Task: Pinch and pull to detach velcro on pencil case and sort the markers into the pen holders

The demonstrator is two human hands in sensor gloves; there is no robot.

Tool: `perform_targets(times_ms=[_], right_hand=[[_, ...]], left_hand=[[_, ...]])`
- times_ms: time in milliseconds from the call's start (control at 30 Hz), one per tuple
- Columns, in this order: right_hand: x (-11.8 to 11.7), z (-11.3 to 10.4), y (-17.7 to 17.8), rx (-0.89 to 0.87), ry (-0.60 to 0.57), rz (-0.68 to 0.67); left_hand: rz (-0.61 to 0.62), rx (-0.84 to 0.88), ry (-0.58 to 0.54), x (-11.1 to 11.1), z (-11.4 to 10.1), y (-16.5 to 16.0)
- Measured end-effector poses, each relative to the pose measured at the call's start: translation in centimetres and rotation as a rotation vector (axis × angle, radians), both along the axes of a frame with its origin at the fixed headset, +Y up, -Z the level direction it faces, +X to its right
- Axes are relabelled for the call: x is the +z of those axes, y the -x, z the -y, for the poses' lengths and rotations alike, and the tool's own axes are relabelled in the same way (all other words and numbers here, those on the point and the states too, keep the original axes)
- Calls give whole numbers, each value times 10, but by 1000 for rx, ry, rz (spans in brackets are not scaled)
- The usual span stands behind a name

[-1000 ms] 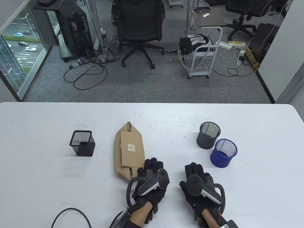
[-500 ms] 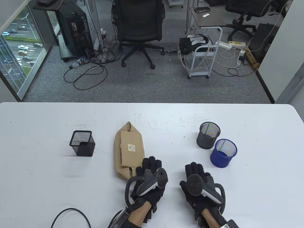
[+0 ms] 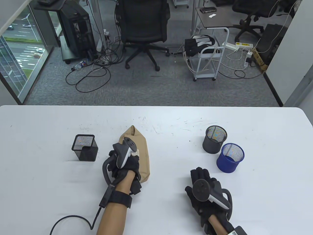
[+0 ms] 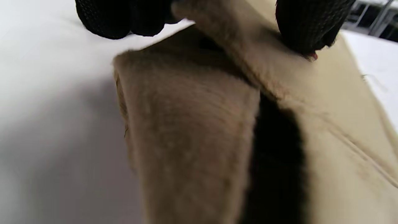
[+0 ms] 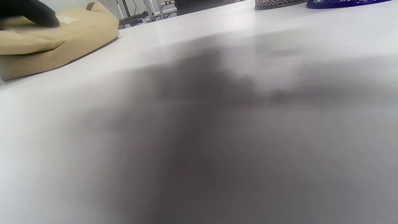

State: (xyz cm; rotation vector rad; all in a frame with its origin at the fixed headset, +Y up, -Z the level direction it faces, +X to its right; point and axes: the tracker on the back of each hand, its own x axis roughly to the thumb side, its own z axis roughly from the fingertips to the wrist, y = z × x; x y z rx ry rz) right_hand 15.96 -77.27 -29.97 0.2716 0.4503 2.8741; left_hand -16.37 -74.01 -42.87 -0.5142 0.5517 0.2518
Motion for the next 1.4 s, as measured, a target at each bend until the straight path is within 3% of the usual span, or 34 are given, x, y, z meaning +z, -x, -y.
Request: perform_targets(times_ms=[233, 500, 667, 867, 1000, 1167, 1400], right_hand=[[0, 0, 2, 2, 17, -8], [0, 0, 2, -6, 20, -4], [1, -3, 2, -13, 5, -10], [1, -4, 1, -19, -1, -1], [0, -6, -3, -24, -5, 18], [0, -21, -10, -49, -51, 50], [4, -79, -3, -92, -207, 95]], left_hand=[[-100, 137, 116, -15, 19, 17], [-219, 93, -45, -10, 13, 17], [-189, 109, -147, -1, -1, 11], [-131, 430, -339, 26, -31, 13], [-111, 723, -405, 49, -28, 5], [-53, 919, -413, 72, -14, -13], [15, 1013, -379, 95, 4, -38]])
